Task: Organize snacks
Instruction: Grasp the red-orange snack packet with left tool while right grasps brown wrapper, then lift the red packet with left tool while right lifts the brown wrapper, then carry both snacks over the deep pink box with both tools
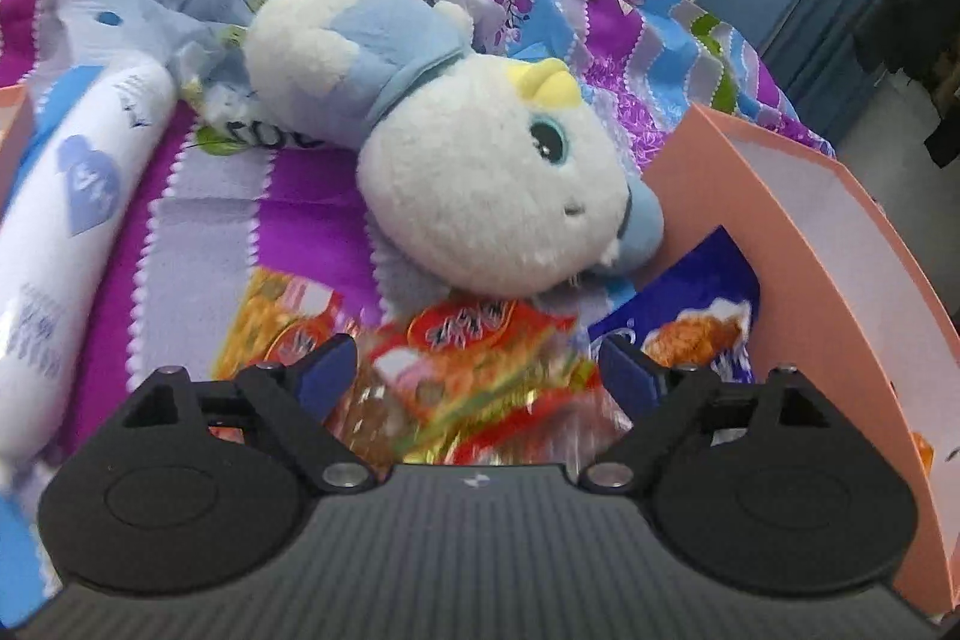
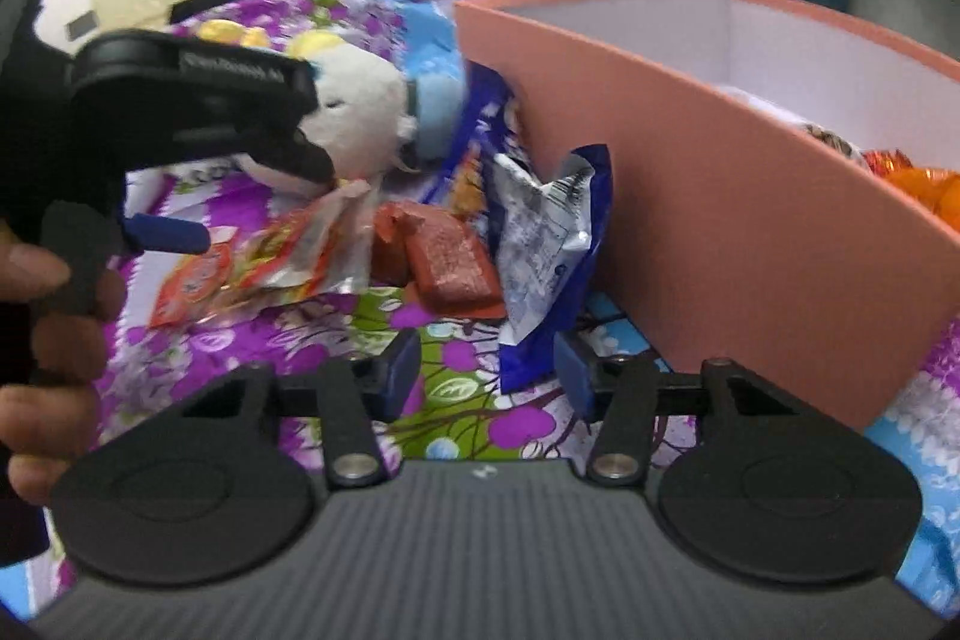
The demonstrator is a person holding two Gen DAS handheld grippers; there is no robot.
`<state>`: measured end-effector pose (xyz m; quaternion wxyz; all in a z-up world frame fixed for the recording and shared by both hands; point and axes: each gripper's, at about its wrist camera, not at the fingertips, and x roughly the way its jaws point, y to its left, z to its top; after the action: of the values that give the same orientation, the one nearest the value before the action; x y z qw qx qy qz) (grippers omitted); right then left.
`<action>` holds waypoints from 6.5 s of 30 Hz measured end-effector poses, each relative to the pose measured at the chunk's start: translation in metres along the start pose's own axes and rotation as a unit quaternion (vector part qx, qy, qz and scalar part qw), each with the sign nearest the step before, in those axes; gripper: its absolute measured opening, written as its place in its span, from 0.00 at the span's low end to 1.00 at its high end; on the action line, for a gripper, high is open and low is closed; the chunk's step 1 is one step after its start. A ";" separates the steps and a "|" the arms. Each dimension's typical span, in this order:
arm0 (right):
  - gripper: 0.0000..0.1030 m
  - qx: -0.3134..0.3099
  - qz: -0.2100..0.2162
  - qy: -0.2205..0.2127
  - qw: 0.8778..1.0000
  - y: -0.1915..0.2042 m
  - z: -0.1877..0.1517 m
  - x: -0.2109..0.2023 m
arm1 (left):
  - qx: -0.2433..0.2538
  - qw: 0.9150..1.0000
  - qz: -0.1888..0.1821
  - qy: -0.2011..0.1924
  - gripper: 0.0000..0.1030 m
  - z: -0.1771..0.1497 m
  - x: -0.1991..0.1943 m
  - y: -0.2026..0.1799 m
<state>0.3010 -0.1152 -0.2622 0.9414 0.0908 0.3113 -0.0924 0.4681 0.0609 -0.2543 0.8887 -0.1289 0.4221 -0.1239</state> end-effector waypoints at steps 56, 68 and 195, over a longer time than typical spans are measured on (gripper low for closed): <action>0.38 -0.160 0.072 0.003 0.984 0.008 0.020 0.019 | 0.000 1.000 0.022 0.002 0.01 -0.037 -0.077 0.008; 0.38 -0.165 0.092 0.020 0.982 -0.030 -0.012 -0.053 | 0.013 0.999 0.029 0.000 0.01 -0.100 -0.145 -0.023; 0.34 -0.039 0.086 -0.037 0.995 -0.242 0.141 -0.099 | 0.082 0.995 -0.052 0.007 0.53 -0.022 -0.108 -0.289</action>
<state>0.2470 -0.3698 -0.1189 0.9597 0.0768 0.2703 -0.0021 0.3527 -0.1769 -0.0936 0.8856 -0.0770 0.4096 -0.2051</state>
